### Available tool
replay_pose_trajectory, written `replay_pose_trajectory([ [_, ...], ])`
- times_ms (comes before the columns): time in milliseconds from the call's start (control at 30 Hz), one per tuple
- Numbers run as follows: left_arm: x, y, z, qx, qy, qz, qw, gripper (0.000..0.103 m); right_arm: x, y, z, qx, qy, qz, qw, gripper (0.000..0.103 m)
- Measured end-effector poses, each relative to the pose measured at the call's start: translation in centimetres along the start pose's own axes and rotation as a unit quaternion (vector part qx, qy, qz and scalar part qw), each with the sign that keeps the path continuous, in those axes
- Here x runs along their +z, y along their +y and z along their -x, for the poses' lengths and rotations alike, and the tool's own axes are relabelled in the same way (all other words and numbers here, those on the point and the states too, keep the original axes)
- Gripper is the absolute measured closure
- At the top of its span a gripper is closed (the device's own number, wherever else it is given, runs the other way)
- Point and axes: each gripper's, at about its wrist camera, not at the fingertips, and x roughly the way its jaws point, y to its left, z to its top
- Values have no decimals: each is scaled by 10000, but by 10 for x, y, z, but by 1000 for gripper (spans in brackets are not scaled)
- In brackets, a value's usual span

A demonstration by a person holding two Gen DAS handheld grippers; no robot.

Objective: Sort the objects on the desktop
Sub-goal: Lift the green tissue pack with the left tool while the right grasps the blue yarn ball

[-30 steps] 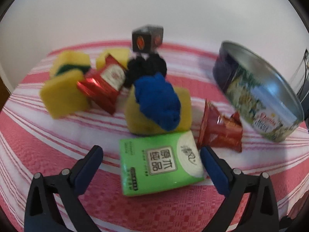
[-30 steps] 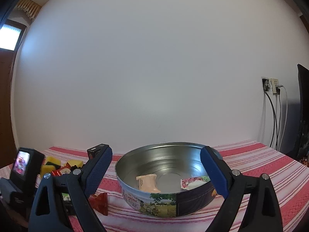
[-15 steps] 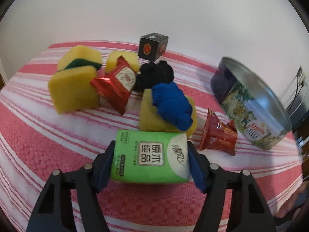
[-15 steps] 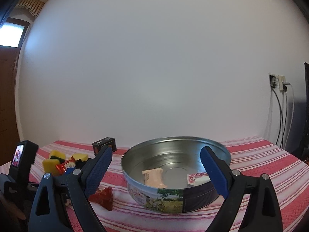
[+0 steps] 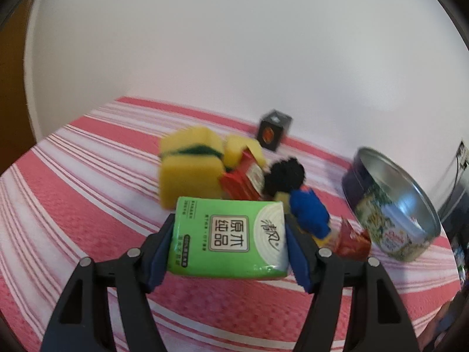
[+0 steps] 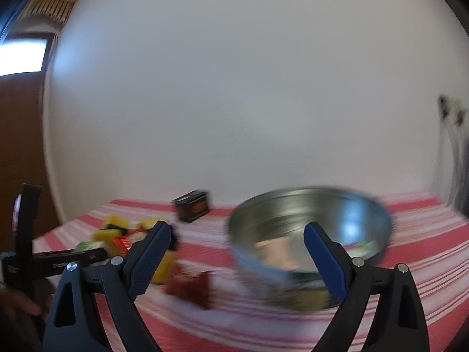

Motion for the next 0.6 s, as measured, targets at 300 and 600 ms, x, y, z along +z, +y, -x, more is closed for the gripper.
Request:
replay_pose_trajectory([
  [300,14,41,12,288,-370,279,9985,34,-7,71,-66,778,1092,252,9906,41],
  [600,18,56,11,350,-422,324,9980,34,-22,88,-126,1033,1987,-155,9745,41],
])
